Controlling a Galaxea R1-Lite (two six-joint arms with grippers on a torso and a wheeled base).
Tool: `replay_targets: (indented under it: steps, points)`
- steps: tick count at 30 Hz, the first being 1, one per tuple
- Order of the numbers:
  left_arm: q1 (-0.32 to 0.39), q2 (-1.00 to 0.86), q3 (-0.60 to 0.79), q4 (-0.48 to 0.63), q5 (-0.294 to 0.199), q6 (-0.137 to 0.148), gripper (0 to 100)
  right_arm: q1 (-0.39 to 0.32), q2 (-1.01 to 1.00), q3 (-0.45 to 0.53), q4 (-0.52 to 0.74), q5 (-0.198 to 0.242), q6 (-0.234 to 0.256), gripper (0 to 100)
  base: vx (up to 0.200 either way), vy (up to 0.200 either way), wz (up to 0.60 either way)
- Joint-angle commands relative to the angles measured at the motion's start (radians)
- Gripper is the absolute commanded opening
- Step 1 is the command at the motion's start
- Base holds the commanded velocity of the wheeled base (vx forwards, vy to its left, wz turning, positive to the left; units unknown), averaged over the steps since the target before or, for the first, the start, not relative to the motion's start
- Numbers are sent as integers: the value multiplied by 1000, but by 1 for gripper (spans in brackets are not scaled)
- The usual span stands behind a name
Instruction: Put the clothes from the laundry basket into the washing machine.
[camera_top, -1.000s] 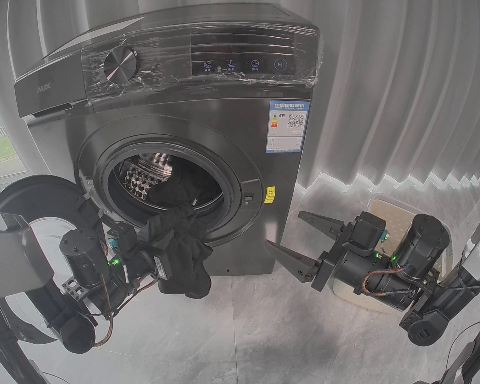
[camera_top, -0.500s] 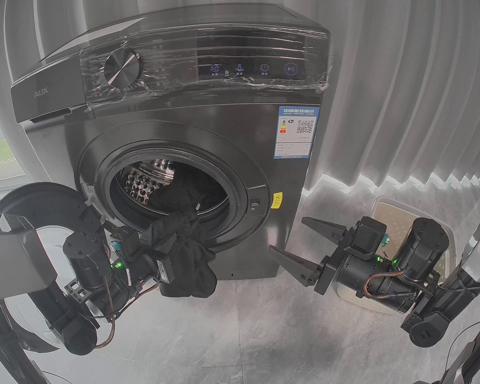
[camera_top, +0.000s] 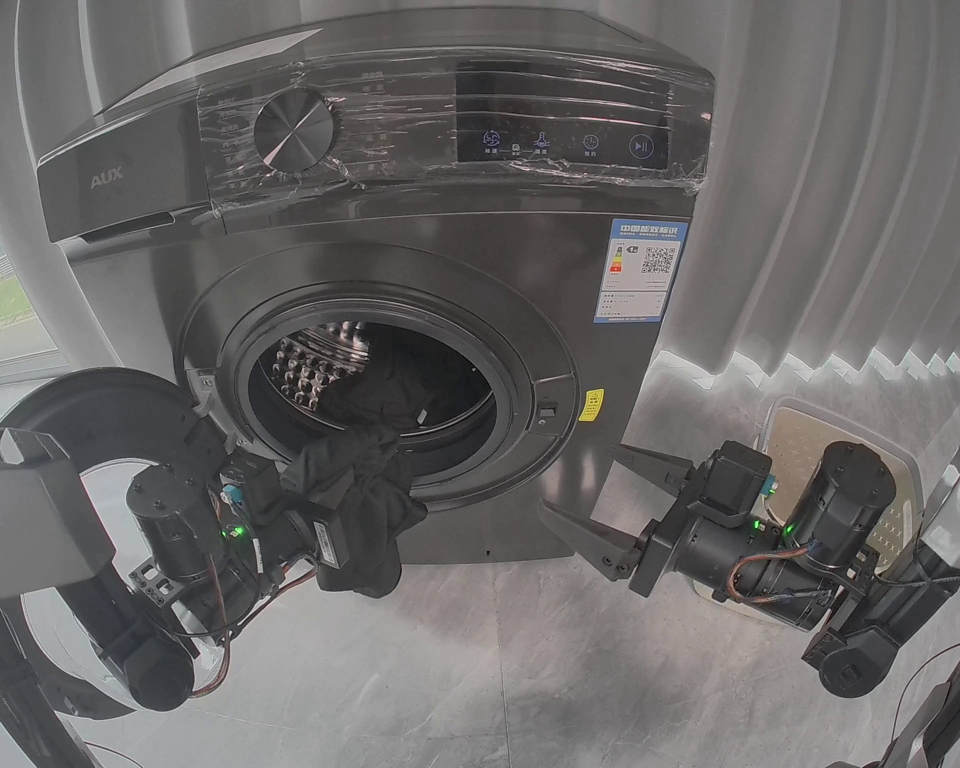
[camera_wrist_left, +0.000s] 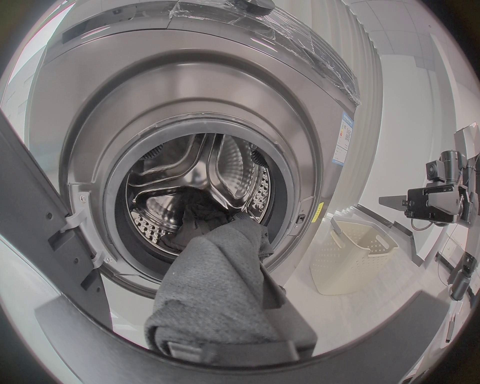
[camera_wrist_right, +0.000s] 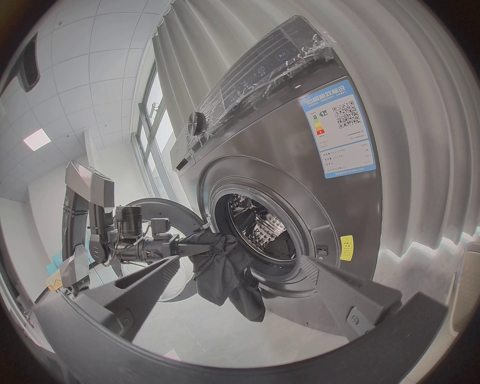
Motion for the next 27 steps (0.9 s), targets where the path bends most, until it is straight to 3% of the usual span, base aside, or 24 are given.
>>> replay_targets:
  steps: [1,4,19,27]
  points:
    - [1,1,0,-2,1,-1,0,2,3,-2,-1,1,0,100,0,200,0]
    - [0,1,0,-2,1,-2,0,1,3,-2,-1,1,0,100,0,200,0]
    - [-16,3,6,-2,1,1,0,-2,18,33,-1,1,0,100,0,0,0]
    - [-46,1,-12,-2,3,-5,0,10,27,78,-1,3,-17,100,150,0,0]
